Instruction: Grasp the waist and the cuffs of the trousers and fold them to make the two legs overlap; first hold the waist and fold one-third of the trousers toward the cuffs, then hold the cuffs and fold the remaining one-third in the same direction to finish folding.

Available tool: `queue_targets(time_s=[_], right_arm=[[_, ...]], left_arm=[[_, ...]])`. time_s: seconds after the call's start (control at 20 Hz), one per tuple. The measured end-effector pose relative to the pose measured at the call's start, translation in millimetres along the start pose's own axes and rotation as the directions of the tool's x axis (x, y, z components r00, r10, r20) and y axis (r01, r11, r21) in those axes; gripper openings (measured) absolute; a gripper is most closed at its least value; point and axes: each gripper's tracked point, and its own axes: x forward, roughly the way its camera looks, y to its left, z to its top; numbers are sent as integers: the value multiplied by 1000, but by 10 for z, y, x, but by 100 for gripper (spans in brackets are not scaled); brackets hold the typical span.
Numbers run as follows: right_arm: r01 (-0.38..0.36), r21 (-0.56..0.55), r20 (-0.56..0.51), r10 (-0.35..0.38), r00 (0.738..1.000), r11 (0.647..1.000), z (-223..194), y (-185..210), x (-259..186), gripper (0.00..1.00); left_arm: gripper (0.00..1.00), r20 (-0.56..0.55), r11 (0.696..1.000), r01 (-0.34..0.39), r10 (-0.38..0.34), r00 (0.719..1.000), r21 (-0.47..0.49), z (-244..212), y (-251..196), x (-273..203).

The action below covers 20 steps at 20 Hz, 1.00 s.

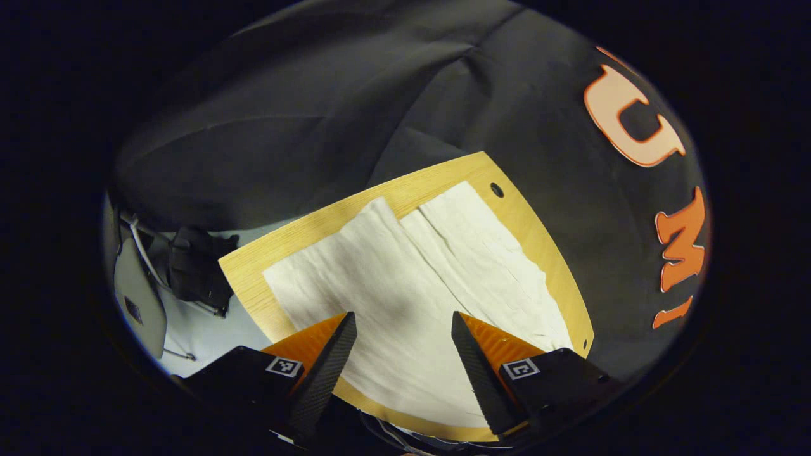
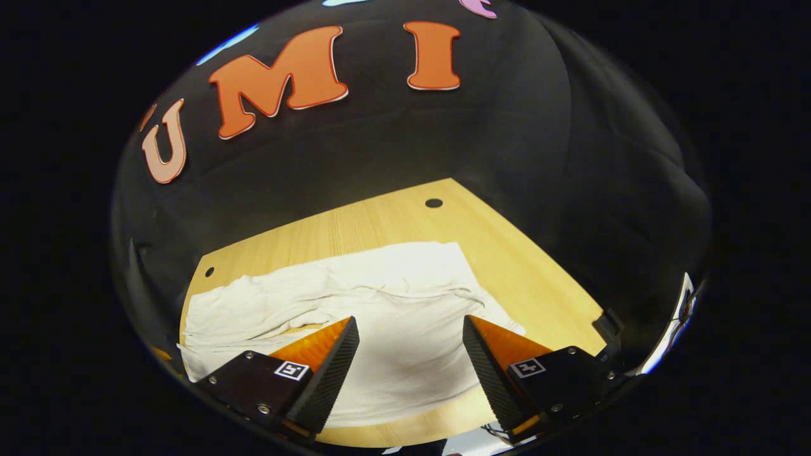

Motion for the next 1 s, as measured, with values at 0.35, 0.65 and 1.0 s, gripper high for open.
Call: queue_targets(time_s=[0.35, 0.65, 1.0], right_arm=[[23, 116, -157, -4, 988, 993, -318, 28, 130, 95], [32, 193, -239, 15, 971, 981, -542, 136, 167, 94], [62, 302, -257, 18, 966, 951, -666, 146, 89, 94]], left_arm=[[100, -86, 984, -84, 71, 994, -156, 87, 843, 142], [98, -154, 968, -97, 62, 986, -231, 32, 1186, 388], [93, -177, 974, -33, -8, 984, -225, 131, 1236, 664]])
